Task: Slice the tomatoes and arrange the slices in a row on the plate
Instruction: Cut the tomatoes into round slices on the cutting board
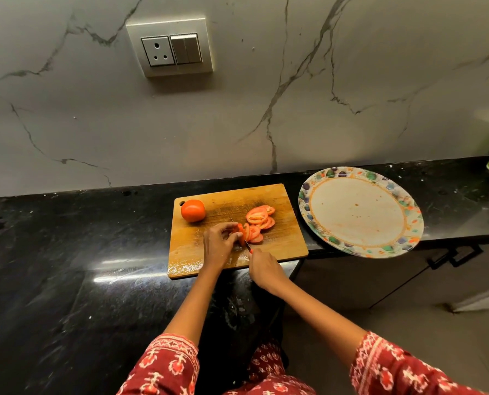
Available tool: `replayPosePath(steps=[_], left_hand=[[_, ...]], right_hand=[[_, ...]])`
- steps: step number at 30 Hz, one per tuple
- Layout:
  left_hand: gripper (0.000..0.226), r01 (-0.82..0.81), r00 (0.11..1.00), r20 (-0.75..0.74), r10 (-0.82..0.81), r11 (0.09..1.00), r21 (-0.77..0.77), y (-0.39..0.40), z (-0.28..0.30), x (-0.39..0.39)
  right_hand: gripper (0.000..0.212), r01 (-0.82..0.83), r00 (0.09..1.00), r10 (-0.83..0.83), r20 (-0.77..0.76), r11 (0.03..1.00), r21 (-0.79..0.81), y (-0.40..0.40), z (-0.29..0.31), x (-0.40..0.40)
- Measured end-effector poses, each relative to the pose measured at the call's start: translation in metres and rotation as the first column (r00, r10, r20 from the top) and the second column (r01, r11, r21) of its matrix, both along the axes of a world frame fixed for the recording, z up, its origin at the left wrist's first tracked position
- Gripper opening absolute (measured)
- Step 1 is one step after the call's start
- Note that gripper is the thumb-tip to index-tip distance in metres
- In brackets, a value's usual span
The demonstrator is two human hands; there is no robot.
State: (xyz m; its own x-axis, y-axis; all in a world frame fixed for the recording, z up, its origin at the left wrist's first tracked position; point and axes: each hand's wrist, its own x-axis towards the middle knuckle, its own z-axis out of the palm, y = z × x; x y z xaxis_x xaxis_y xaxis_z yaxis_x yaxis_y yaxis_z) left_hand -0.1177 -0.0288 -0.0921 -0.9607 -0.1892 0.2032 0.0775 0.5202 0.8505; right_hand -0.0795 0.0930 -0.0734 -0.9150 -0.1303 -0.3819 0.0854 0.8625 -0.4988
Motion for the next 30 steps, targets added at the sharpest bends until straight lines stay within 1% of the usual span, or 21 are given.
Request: replayPosePath(steps=[2,5,9,11,12,14,16,17,20,25,30], left_hand=[[0.026,-0.004,1.000,-0.013,0.004,1.000,-0.005,-0.001,-0.003,0.001],[0.027,-0.018,1.000,-0.009,0.019,0.999,0.032,-0.003,-0.006,0.003],[0.029,-0.011,1.000,0.029,0.008,0.995,0.094,-0.001,-0.006,0.005],[0.037,0.031,0.998,0.055,-0.036,0.994,0.104,0.000,-0.005,0.008],[0.045,0.065,0.995,0.066,-0.072,0.994,0.093,-0.001,-0.005,0.010],[0.060,0.106,0.992,0.069,-0.108,0.994,0.035,-0.001,-0.006,0.012],[0.056,0.075,0.996,0.043,-0.074,0.997,-0.017,0.001,-0.008,0.013],[0.052,0.040,0.999,0.033,-0.039,0.999,-0.013,0.003,-0.008,0.013],[0.046,-0.035,0.999,0.042,0.032,0.997,0.065,0.005,-0.008,0.014],[0.044,-0.072,0.994,0.097,0.058,0.985,0.157,0.003,-0.007,0.011],[0.043,-0.088,0.989,0.140,0.055,0.966,0.245,0.001,-0.005,0.012]], right_hand=[[0.027,-0.009,1.000,0.009,0.001,1.000,-0.006,-0.004,0.003,-0.006],[0.029,-0.027,1.000,0.027,-0.011,1.000,0.004,0.003,-0.002,0.002],[0.031,-0.068,0.994,0.074,-0.075,0.994,0.086,0.011,-0.007,0.017],[0.030,-0.061,0.996,0.066,-0.054,0.994,0.089,0.007,-0.006,0.017],[0.030,-0.057,0.997,0.061,-0.040,0.994,0.090,0.004,-0.005,0.017],[0.030,-0.050,0.998,0.053,-0.035,0.993,0.103,0.002,-0.005,0.016],[0.030,-0.044,0.998,0.050,-0.050,0.993,0.113,0.001,-0.004,0.015],[0.029,-0.049,0.997,0.056,-0.061,0.992,0.116,0.000,-0.004,0.014],[0.026,-0.074,0.991,0.087,-0.097,0.989,0.129,0.004,-0.008,0.018],[0.026,-0.158,0.969,0.195,-0.153,0.962,0.224,0.023,-0.018,0.030],[0.027,-0.172,0.971,0.201,-0.131,0.964,0.201,0.026,-0.016,0.034]])
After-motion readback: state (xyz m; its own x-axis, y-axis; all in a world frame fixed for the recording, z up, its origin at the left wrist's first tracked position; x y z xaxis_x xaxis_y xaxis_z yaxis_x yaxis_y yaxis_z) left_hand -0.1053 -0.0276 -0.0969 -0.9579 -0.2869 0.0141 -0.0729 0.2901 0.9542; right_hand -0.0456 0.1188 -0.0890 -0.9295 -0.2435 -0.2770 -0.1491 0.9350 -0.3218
